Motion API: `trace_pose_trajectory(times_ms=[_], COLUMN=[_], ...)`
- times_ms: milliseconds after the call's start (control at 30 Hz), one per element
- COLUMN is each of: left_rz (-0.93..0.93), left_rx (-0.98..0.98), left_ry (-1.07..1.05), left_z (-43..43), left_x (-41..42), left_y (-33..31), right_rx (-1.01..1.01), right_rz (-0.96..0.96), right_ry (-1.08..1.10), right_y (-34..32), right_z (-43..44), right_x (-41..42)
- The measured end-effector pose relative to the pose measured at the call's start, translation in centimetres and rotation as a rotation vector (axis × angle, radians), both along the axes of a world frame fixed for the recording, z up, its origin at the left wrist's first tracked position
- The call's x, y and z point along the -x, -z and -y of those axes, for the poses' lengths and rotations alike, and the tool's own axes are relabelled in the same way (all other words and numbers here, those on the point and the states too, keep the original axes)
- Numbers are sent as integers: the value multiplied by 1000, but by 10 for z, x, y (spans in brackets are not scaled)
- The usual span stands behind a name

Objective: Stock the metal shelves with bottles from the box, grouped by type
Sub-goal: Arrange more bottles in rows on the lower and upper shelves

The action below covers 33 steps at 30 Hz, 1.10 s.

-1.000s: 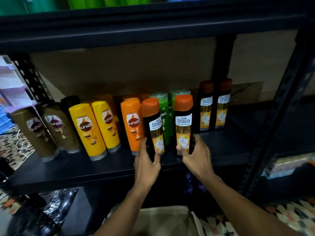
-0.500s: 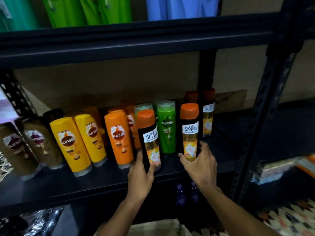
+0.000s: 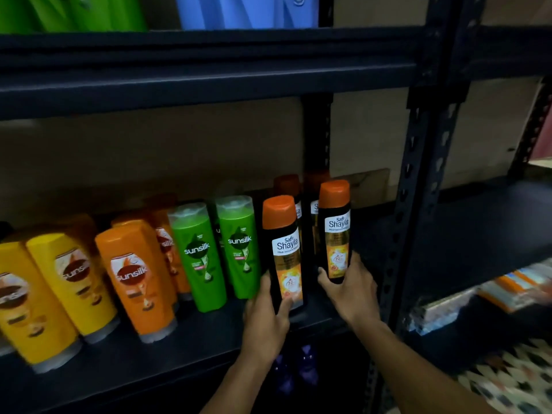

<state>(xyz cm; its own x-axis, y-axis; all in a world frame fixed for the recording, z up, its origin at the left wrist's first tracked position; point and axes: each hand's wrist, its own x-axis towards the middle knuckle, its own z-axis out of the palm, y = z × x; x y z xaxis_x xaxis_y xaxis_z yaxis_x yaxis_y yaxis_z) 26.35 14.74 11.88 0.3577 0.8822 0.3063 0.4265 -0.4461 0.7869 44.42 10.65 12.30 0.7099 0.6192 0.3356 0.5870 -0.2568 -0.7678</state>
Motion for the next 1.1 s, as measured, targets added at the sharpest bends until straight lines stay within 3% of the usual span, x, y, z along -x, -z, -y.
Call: trace_pose_trajectory(times_ms=[633, 1100], left_rz=[44, -80], left_rx=[73, 39], left_ry=[3, -67], left_z=[-29, -31], left_x=[-31, -47], left_y=[1, -5], right_rx=[60, -2], right_rz=[-20, 10], right_ry=[-159, -157], right_y=[5, 6], right_z=[-21, -20], right_x=[-29, -26])
